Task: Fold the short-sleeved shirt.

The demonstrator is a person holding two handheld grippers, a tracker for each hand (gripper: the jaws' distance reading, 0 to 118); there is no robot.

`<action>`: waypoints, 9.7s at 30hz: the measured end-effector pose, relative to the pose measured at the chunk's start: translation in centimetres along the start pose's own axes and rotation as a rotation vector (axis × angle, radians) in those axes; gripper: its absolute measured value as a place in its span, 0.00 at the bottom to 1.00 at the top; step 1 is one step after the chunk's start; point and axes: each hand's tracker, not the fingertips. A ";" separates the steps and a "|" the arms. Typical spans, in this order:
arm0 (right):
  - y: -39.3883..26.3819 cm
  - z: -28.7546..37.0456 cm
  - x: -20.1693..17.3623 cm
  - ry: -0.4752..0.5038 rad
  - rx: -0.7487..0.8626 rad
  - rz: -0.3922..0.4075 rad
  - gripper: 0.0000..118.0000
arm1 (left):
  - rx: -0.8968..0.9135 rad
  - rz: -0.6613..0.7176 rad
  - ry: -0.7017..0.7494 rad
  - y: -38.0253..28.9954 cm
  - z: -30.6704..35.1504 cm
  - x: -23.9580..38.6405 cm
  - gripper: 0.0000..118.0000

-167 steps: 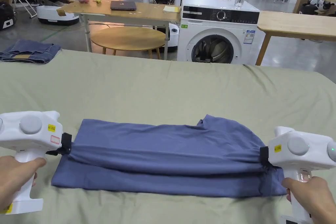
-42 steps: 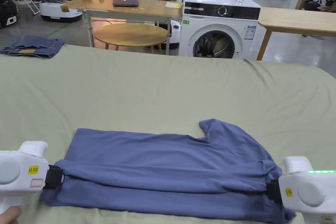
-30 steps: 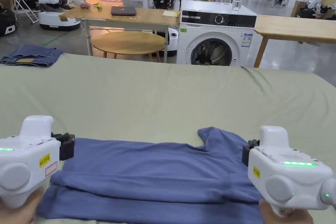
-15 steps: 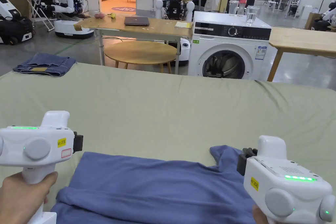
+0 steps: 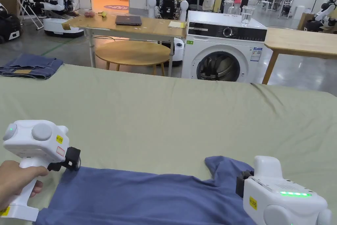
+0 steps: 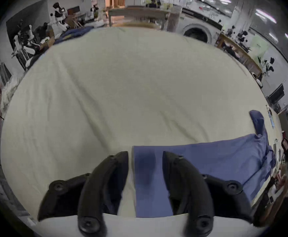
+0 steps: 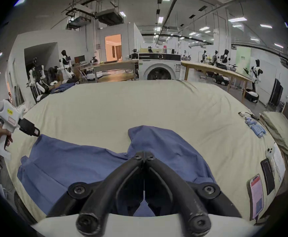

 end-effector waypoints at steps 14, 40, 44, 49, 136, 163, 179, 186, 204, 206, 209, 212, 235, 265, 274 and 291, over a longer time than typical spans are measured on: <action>-0.3 -1.5 1.7 -0.023 -0.063 -0.027 0.00 | -0.012 -0.110 0.103 0.8 -2.1 1.0 0.15; 5.5 -19.1 12.3 0.047 -0.608 -0.050 0.44 | 0.184 -0.050 0.002 -2.6 3.3 0.6 0.00; 5.0 -18.6 11.2 0.011 -0.567 0.016 0.43 | 0.176 -0.054 0.008 -2.7 3.0 0.7 0.00; 5.0 -18.2 10.8 0.002 -0.543 0.084 0.00 | 0.170 -0.049 0.009 -3.1 2.7 0.8 0.00; -1.8 10.2 -4.2 -0.033 0.480 0.031 0.00 | 0.735 -0.043 -0.006 -18.0 16.3 4.5 0.00; -4.2 4.8 -6.3 0.045 0.238 0.141 0.00 | -0.075 0.396 -0.839 -17.8 3.4 -10.0 0.58; -4.1 4.9 -4.4 0.037 0.217 0.103 0.00 | 0.003 0.311 -0.669 -17.5 6.8 -7.7 0.04; -3.7 5.1 -4.3 0.040 0.229 0.102 0.00 | 0.044 0.259 -0.611 -15.6 11.2 -9.3 0.04; -3.5 5.5 -4.0 0.053 0.234 0.097 0.00 | 0.035 0.244 -0.729 -14.2 16.4 -3.2 0.04; -3.6 5.5 -3.8 0.052 0.231 0.094 0.00 | 0.011 0.224 -0.782 -13.7 16.1 -0.6 0.04; -3.7 5.6 -3.5 0.047 0.227 0.089 0.00 | -0.030 0.190 -0.792 -13.3 15.0 3.2 0.04; -3.8 5.6 -3.1 0.042 0.221 0.081 0.00 | -0.091 0.152 -0.770 -12.9 13.1 6.9 0.04; -4.5 5.7 -2.1 0.026 0.190 0.064 0.00 | -0.186 0.141 -0.596 -13.5 4.5 14.0 0.32; -5.0 6.3 -1.7 0.042 0.198 0.032 0.00 | -0.133 0.131 -0.701 -15.5 -0.6 15.4 0.01; -5.1 6.6 -1.8 0.044 0.199 0.040 0.00 | -0.113 0.072 -0.733 -16.2 3.0 13.8 0.01; -4.4 7.2 -2.4 0.060 0.252 0.022 0.00 | -0.037 0.192 -0.626 -15.9 5.3 -0.2 0.54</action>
